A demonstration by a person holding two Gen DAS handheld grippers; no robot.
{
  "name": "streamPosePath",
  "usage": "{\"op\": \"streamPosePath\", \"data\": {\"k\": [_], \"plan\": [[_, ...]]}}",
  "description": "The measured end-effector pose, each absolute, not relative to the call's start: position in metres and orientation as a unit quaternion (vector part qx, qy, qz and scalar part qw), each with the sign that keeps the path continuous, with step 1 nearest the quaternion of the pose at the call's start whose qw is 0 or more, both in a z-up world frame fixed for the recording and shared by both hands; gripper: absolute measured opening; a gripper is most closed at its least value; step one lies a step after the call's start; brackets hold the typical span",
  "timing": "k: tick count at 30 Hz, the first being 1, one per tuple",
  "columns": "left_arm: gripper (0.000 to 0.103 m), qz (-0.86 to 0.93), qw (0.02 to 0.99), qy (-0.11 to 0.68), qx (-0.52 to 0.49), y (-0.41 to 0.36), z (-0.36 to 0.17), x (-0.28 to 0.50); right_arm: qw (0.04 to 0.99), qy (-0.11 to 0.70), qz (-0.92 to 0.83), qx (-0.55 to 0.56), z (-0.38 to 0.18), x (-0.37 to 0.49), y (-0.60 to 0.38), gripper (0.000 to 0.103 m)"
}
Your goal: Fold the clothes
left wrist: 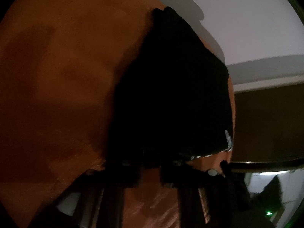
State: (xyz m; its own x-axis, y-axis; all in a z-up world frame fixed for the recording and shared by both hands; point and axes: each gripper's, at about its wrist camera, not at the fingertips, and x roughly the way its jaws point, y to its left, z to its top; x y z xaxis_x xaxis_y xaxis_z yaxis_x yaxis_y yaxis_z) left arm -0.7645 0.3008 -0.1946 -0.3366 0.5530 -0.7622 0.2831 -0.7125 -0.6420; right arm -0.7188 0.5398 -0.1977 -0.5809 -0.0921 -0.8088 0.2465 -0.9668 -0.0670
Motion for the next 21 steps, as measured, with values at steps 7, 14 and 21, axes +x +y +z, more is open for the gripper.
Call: {"op": "streamPosePath", "data": {"k": [7,14,21], "plan": [[0.01,0.761,0.087,-0.359,-0.533,0.29,-0.168,-0.732,0.06,0.062,-0.897,0.434,-0.19,-0.718,0.59,0.055],[0.011,0.761,0.079,-0.345,-0.544,0.284,-0.189,-0.737,0.042,0.03,-0.911,0.409,-0.172,-0.726,0.628,0.055],[0.016,0.771,0.081,-0.321,-0.544,0.282,-0.195,-0.734,0.027,0.017,-0.91,0.412,-0.187,-0.763,0.642,0.055]]}}
